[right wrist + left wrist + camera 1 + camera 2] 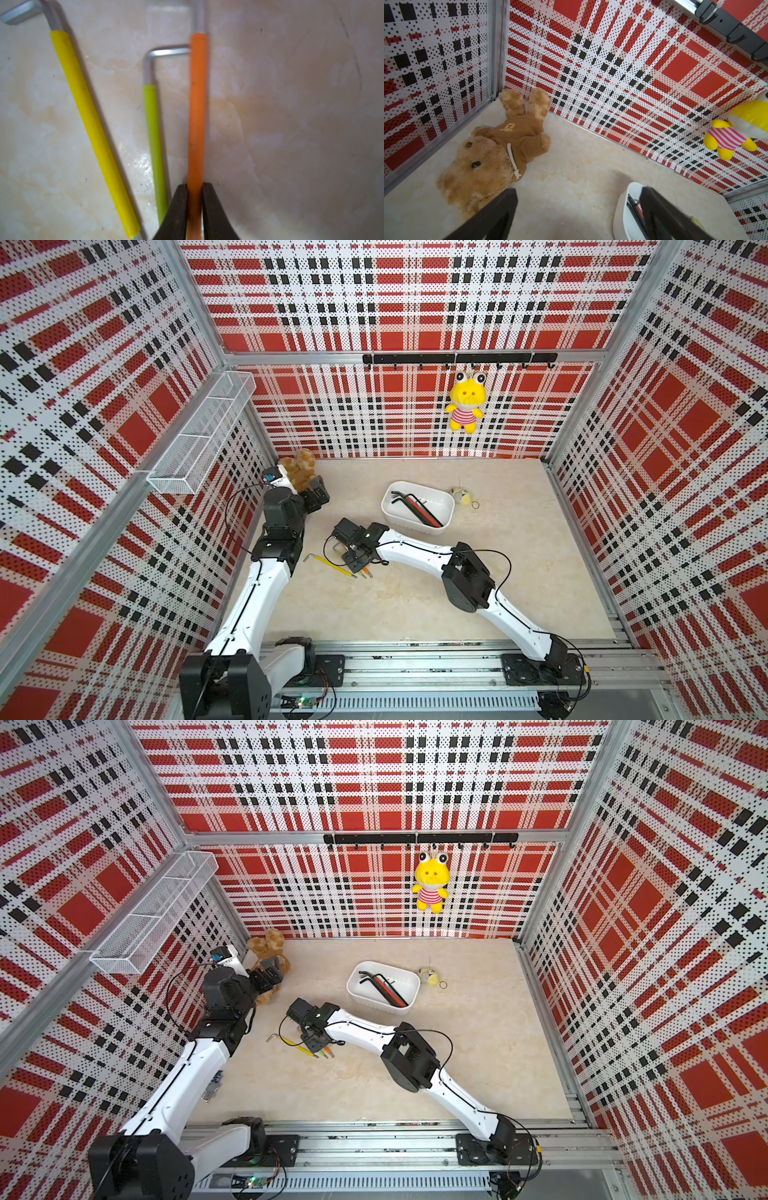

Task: Put the hex key on the desktop into the storage box
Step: Pick up the Allen key from the center of the board.

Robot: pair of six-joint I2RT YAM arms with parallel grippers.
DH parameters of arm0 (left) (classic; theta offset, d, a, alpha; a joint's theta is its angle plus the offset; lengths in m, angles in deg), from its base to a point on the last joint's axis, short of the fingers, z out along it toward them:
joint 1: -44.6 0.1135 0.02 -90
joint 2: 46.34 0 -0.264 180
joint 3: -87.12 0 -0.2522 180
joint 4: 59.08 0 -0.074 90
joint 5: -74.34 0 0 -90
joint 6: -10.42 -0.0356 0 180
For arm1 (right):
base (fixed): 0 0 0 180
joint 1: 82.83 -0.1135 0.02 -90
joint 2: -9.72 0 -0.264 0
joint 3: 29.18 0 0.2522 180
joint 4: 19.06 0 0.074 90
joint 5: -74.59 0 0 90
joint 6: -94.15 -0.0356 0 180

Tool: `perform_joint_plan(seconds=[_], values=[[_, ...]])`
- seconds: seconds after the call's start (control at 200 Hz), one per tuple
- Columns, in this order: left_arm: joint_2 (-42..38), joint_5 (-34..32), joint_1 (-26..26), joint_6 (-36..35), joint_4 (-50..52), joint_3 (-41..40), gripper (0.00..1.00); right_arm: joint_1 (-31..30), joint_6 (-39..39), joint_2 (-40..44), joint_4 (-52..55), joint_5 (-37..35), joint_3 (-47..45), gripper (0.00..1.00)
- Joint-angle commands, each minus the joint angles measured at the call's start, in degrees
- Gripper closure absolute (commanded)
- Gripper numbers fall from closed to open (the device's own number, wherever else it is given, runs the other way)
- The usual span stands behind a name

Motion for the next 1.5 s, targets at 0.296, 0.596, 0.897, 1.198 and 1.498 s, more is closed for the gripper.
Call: perform_joint_plan(seconds=[0.296, 0.596, 0.897, 1.198, 1.498], values=[[-1.5, -0.5, 0.5, 0.1, -1.6, -0.8, 0.01, 2.9, -2.2, 1.0, 0.0, 1.3, -8.5, 1.0], [-1.6, -0.8, 0.5, 0.2, -1.6, -0.9, 0.01, 5.3, 0.5, 7.5, -8.4, 3.1, -15.2, 1.0], [-2.5, -1.6, 0.5, 0.2, -1.5, -1.2, 0.01, 7.0, 6.1, 18.1, -19.8, 5.4, -24.7, 1.0], [-2.5, -2.0, 0.5, 0.1, -1.5, -1.2, 0.01, 10.3, 9.1, 27.9, -27.3, 5.2, -32.0, 1.0], [-2.5, -2.1, 0.6, 0.0, -1.5, -1.2, 0.01, 18.4, 11.5, 35.7, -28.3, 4.3, -37.8, 1.0]])
